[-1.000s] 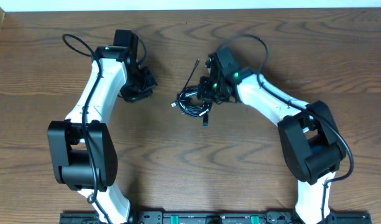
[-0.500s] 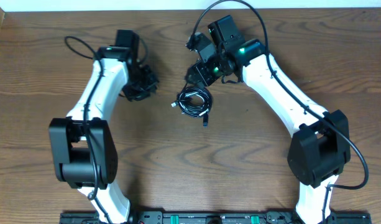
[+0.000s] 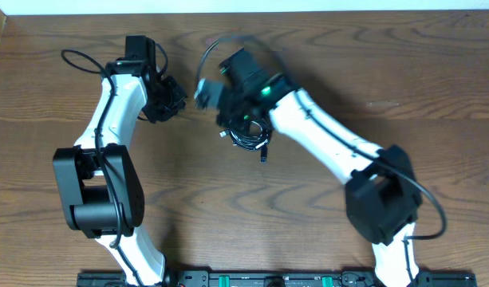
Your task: Untangle cables
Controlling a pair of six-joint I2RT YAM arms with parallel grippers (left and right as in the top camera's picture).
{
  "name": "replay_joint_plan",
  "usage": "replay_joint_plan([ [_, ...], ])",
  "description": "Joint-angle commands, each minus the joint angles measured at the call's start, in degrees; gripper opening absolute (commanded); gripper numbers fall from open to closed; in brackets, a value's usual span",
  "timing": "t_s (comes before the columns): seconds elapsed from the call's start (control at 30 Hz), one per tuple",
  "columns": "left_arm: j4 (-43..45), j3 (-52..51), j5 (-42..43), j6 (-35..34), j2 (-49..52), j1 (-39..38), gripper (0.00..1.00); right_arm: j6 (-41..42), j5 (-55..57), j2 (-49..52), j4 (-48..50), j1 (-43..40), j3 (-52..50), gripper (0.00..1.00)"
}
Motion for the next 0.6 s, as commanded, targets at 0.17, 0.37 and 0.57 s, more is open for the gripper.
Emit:
replay_joint_plan([
  [0.17, -0.02, -0.85, -1.46, 3.37, 0.83, -0.13, 0.22, -8.07, 12.2, 5.35, 0.57, 1.14, 0.28, 0.29],
  [0.37, -0.11, -0.85, -1.46, 3.37, 0.83, -0.13, 0.22, -8.04, 11.76, 6.51, -0.52, 0.26, 0.26, 0.26],
  [0.57, -0.17, -0.85, -1.46, 3.37, 0.83, -0.13, 0.22, -8.02, 10.29, 6.86, -2.1, -0.09, 0.26, 0.26],
])
